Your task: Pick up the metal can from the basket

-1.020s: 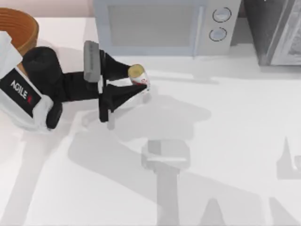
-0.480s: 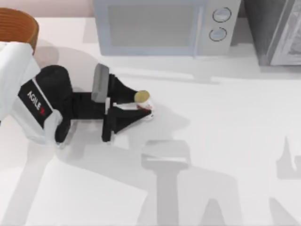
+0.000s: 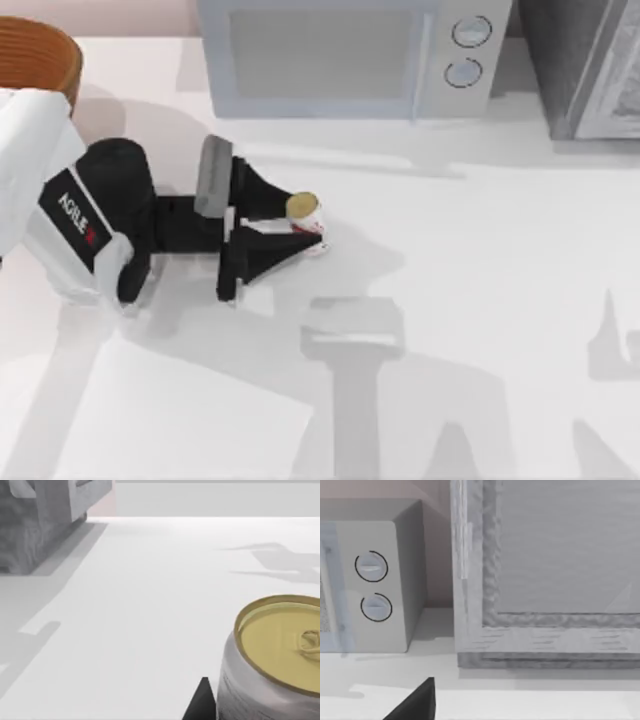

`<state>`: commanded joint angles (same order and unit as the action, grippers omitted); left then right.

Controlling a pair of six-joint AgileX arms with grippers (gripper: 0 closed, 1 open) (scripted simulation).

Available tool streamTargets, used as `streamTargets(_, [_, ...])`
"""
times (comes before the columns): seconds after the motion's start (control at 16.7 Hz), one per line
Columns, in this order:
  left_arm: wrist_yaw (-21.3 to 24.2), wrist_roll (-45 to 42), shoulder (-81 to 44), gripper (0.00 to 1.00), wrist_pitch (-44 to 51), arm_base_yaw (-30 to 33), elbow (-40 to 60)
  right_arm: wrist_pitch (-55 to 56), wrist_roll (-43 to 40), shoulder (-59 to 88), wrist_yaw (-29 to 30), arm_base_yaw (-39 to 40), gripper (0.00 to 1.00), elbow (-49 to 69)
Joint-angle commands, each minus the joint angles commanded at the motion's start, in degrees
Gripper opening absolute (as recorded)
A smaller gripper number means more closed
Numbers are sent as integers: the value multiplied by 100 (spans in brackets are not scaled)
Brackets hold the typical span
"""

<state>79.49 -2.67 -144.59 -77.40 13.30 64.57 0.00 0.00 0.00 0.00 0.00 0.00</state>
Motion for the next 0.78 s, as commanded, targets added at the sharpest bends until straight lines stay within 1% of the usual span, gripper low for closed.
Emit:
streamTargets(0.42, [0, 0, 0, 98, 0, 0, 0, 0, 0, 0, 0, 0, 100, 0])
streamTargets(0.48, [0, 0, 0, 100, 0, 0, 0, 0, 0, 0, 0, 0, 100, 0])
streamTargets(0.78, [0, 0, 0, 100, 0, 0, 0, 0, 0, 0, 0, 0, 100, 0])
